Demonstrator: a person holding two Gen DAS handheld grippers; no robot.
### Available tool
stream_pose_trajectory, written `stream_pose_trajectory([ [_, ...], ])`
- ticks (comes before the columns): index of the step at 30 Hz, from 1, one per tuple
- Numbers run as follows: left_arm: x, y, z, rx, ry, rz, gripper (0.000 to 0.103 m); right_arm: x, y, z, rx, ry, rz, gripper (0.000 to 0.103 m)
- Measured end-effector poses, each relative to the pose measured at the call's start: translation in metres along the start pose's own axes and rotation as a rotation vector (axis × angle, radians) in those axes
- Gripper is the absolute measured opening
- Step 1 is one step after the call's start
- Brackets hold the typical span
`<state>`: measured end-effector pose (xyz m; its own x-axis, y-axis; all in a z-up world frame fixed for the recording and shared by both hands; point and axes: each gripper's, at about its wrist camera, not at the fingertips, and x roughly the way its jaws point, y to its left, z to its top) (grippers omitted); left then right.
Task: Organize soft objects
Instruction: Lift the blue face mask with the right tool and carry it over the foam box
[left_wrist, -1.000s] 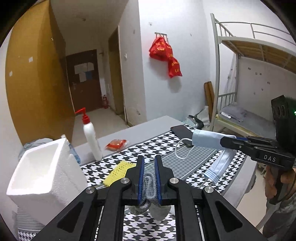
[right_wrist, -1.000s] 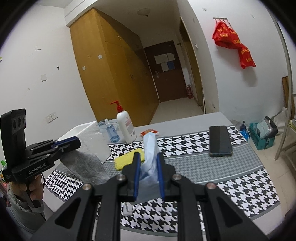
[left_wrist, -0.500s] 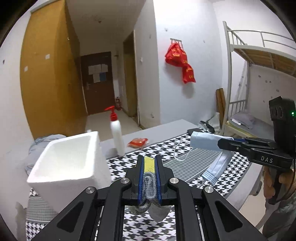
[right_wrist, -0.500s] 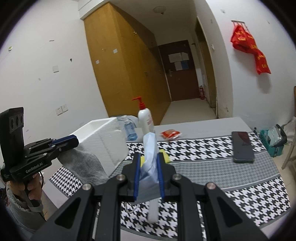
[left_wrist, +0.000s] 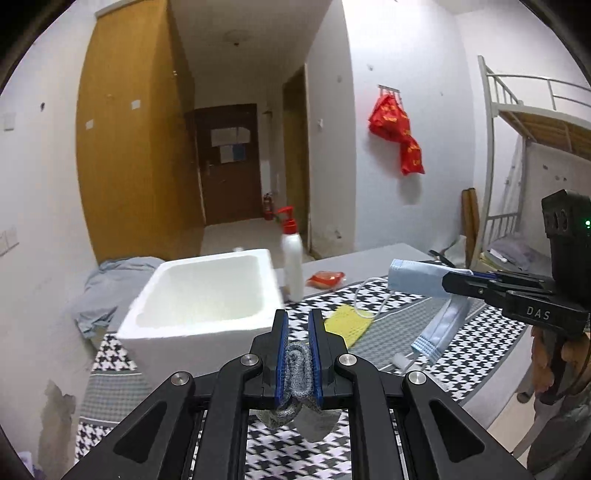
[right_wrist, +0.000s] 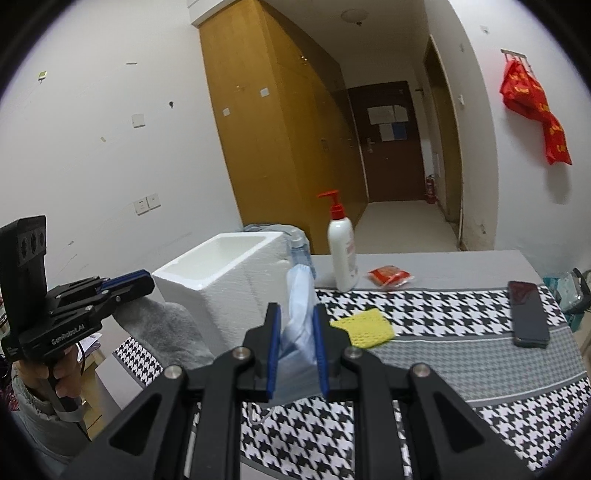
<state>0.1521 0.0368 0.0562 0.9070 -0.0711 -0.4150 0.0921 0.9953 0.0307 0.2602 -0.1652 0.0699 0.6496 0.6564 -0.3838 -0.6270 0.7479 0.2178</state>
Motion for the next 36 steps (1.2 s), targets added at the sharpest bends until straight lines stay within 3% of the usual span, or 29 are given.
stream_pose_trajectory([
  [13,-0.016,0.044,-0.016,-0.076,-0.001,0.087,0.012,0.027,0.037,0.007,-0.054,0.028,0.062,0.021],
  [36,-0.019,0.082,-0.031,-0.115,0.013,0.135,0.012,0.050,0.088,0.051,-0.158,0.008,0.090,0.021],
])
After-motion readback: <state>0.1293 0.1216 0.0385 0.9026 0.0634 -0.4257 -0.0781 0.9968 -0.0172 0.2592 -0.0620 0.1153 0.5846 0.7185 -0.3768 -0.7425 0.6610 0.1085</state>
